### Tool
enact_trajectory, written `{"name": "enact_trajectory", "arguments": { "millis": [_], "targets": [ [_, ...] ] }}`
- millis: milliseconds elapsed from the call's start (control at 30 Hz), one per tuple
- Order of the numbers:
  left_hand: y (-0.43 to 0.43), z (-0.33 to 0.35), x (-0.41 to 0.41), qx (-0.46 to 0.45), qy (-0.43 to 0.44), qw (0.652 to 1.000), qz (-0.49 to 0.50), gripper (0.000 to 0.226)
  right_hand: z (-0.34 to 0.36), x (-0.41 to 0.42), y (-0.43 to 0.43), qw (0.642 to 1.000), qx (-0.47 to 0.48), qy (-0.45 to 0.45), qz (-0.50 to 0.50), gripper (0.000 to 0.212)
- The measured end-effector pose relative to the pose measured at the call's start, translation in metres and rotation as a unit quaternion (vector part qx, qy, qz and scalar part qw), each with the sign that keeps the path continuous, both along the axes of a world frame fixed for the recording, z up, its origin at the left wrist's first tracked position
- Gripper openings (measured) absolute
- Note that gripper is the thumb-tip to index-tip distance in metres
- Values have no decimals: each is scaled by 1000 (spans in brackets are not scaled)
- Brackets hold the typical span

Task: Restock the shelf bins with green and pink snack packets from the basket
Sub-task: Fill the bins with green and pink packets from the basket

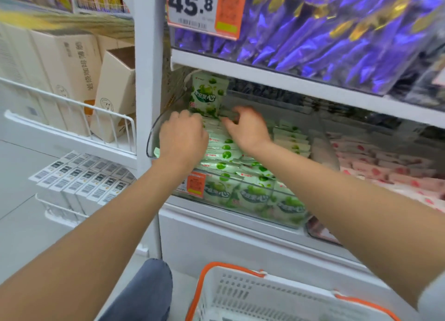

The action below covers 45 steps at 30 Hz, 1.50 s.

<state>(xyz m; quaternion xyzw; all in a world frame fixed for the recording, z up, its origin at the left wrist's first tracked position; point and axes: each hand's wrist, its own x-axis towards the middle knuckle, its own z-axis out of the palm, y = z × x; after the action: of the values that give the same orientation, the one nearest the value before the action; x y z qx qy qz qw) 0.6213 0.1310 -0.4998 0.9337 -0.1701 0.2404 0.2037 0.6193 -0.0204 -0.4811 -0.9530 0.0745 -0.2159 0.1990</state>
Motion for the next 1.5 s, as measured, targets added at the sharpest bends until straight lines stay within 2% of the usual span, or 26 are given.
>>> {"name": "enact_trajectory", "arguments": {
  "millis": [100,167,300,400,500,567,633,700,733,800,900,933,967,1033,1133,1200,1300,1367,1400,1467,1500],
  "targets": [
    [-14,12,-42,-10,6,1000,-29,20,2,-65,-17,997,-64,-21,25,23],
    [-29,19,-87,-3,65,996,-52,17,2,-119,-30,997,-74,-26,20,12],
    [-48,2,-156,23,207,974,-94,18,-27,-206,-50,998,-58,-18,17,9],
    [-59,-38,-191,93,338,930,-108,23,-82,-264,-70,996,-9,90,16,12],
    [-66,-85,-210,184,431,874,-129,36,-159,-313,-95,969,46,244,-6,14],
    [-69,-112,-217,231,449,852,-140,24,-212,-342,-114,931,84,354,-18,16],
    [-72,-140,-219,262,436,845,-167,29,-256,-367,-125,883,97,458,-27,16],
    [-75,-161,-223,293,446,826,-181,23,-287,-379,-124,848,80,524,-22,20],
    [-77,-169,-226,300,452,820,-180,19,-300,-380,-118,838,77,540,-5,29],
    [-80,-183,-230,301,465,816,-166,10,-322,-379,-100,830,99,548,42,45],
    [-78,-205,-240,329,485,796,-154,20,-349,-383,-71,804,149,570,81,59],
    [-75,-211,-242,340,496,785,-152,21,-358,-387,-63,801,139,574,98,59],
    [-72,-216,-244,345,505,777,-151,21,-367,-392,-57,807,122,567,112,54],
    [-67,-221,-245,349,518,767,-146,18,-376,-396,-53,815,20,556,161,46],
    [-63,-223,-245,339,526,767,-145,11,-384,-398,-54,805,-117,547,199,51],
    [-64,-222,-245,338,526,766,-148,10,-385,-398,-56,813,-146,524,207,53],
    [-66,-221,-246,338,525,765,-157,6,-377,-396,-61,826,-99,516,203,42],
    [-69,-218,-246,335,529,760,-170,6,-353,-389,-70,830,-19,523,193,26],
    [-71,-215,-246,334,529,760,-178,6,-339,-384,-78,844,24,504,181,20],
    [-75,-207,-246,323,530,762,-187,12,-303,-370,-100,871,117,460,130,29],
    [-77,-204,-245,302,540,763,-184,30,-280,-365,-111,878,159,440,104,36]
  ]
}}
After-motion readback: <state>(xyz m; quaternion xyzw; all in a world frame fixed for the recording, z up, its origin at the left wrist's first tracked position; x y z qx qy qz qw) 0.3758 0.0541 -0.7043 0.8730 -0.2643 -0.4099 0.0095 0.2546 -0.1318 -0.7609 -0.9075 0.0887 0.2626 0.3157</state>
